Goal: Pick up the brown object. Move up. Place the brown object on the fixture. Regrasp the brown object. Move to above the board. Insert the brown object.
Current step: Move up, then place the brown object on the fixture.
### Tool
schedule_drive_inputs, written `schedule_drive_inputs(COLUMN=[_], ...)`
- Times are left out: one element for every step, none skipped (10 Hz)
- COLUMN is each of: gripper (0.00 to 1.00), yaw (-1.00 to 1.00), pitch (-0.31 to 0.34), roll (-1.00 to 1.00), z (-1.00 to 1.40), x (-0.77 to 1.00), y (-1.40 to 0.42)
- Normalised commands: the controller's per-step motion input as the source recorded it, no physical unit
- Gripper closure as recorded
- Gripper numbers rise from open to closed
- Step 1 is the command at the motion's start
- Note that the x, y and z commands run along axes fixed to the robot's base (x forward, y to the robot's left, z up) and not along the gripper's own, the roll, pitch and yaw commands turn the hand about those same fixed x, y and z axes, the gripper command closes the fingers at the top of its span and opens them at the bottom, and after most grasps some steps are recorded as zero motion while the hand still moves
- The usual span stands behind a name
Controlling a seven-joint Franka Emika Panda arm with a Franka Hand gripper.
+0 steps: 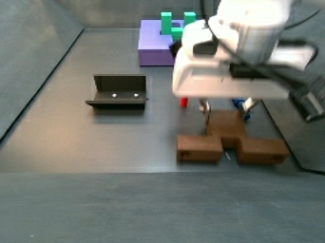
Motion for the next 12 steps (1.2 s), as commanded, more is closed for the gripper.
schedule_drive_inputs(gripper=[1.0,1.0,1.0,1.0,1.0,1.0,1.0,1.0,1.0,1.0,1.0,1.0], yaw=[0.04,0.03,0.0,-0.13,-0.3,-0.34,-0.36,-0.33,-0.3,-0.28,-0.27,-0.24], pitch=[0.076,0.113,0.0,0.111,0.074,0.089,0.103,0.1,0.054,0.0,0.0,0.0], roll=[0.0,0.08,-0.04,-0.87,-0.91,-0.9,-0.89,-0.89,-0.91,-0.97,-0.99,-0.97], z=[0.67,0.32,0.0,0.59,0.65,0.65,0.64,0.58,0.45,0.43,0.42,0.35], x=[-0.07,-0.03,0.01,0.43,0.7,0.76,0.81,0.84,0.87,0.86,0.86,0.87], y=[-0.02,-0.01,0.0,0.13,0.03,0.0,0.0,0.0,0.0,0.0,0.0,0.0])
